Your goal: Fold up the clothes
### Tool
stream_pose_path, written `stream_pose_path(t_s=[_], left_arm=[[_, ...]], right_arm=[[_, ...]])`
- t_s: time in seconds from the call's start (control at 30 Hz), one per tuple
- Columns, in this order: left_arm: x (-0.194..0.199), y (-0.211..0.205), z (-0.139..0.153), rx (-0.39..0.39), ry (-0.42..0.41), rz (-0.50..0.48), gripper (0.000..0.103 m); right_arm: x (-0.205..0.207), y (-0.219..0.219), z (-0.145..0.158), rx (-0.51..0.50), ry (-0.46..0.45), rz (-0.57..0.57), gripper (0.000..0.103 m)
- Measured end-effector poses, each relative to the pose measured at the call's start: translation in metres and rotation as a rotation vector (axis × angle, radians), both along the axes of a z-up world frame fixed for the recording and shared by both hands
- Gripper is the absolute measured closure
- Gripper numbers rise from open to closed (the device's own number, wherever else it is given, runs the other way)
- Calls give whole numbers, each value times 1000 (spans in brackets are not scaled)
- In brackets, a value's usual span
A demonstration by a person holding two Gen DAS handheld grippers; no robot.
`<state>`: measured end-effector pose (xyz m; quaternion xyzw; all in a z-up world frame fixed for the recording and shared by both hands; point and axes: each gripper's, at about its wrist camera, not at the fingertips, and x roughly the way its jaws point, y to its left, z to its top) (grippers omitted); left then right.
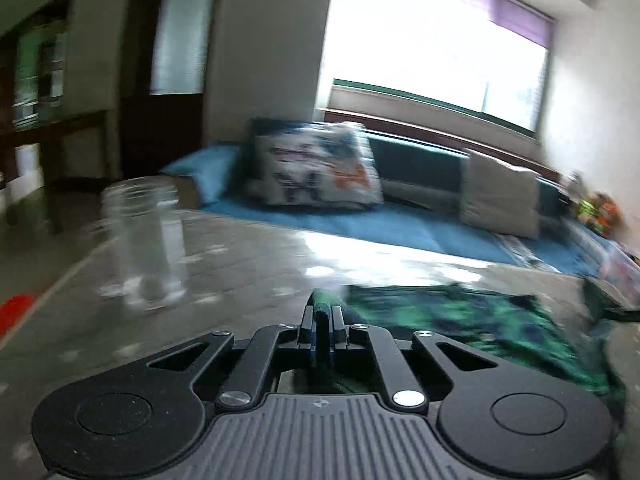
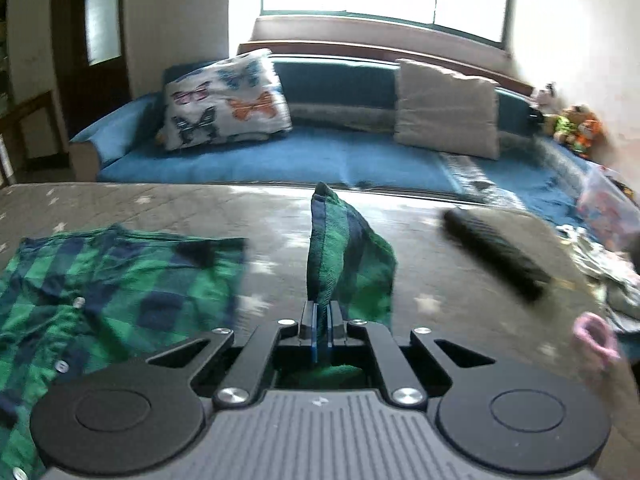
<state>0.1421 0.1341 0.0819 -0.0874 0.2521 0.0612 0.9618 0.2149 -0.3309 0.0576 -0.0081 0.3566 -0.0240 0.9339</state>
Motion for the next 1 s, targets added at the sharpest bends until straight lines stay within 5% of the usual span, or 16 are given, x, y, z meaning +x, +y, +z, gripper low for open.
stream_pose_path(t_s=[0.43, 0.8, 0.87, 1.0], left_arm=[[-86, 82, -52, -96, 104, 273, 98], [-89, 83, -75, -61, 211, 279, 97], [-87, 84, -80, -56, 224, 281, 93], [-90, 87, -83, -50, 235, 303, 85]], right_arm=[[-97, -91, -5, 21, 3, -191, 99], [-167, -128, -47, 94, 76, -299, 97], [-170, -129, -44, 78, 72, -315, 87], [-167, -131, -35, 4, 31, -347, 82]])
